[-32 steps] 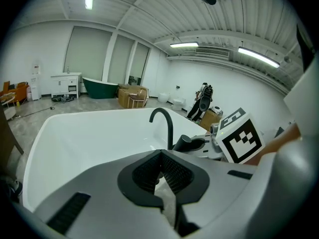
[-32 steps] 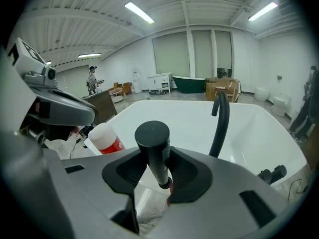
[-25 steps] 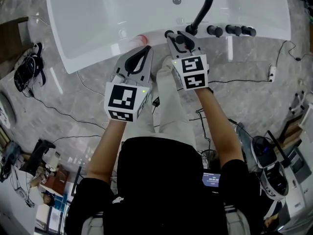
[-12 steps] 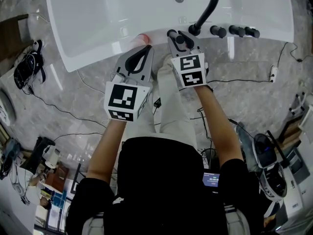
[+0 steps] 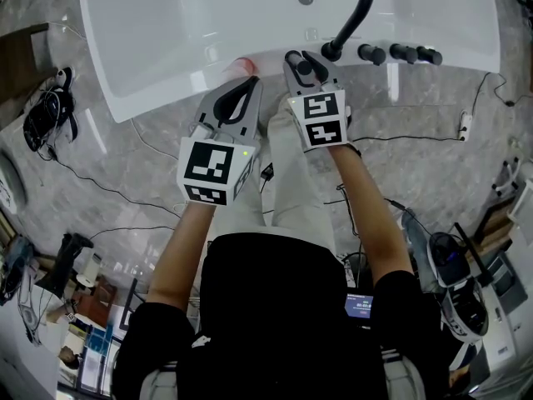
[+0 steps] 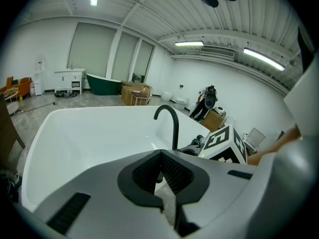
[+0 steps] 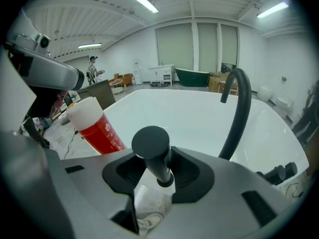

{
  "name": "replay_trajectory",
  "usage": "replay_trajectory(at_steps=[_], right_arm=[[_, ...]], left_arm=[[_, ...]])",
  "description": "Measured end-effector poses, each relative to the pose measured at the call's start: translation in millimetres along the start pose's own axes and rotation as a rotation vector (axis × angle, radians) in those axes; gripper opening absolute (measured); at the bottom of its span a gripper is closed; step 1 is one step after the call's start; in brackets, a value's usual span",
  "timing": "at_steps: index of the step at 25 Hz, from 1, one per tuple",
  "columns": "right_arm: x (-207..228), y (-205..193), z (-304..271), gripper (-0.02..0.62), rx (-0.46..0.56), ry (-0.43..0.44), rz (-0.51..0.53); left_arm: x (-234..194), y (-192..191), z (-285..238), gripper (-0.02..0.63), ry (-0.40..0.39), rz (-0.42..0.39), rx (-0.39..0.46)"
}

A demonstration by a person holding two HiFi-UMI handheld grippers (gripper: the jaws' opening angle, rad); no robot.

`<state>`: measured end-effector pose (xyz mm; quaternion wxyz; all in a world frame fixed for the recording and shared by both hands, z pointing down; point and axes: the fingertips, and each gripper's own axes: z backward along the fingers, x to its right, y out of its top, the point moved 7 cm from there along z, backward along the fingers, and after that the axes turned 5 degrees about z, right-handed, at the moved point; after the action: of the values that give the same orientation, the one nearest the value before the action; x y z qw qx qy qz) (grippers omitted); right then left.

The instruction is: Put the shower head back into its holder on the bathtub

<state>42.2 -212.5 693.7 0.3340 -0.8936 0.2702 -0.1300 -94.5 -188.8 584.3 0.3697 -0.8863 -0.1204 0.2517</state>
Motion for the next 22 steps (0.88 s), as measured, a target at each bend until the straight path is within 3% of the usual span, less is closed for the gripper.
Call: replay_trajectory(at_steps=[10, 20, 22], right_arm=[[-1.1, 5.5, 17.8, 0.175, 0.044, -0.002, -0.027], [-1.0, 20.7, 65.3, 0.173, 0.089, -0.015, -0.078], [0.0, 28.6, 79.8, 0.144, 0.098, -0.021, -0.079]], left_arm=[[10.9, 7.5, 2.5, 0.014, -0.022, -0.015, 0.007], [23.7, 26.1, 21.0, 0.014, -0.036, -0.021, 0.029], [28.5, 33.2, 25.9, 0.014, -0.042, -0.031, 0.04]])
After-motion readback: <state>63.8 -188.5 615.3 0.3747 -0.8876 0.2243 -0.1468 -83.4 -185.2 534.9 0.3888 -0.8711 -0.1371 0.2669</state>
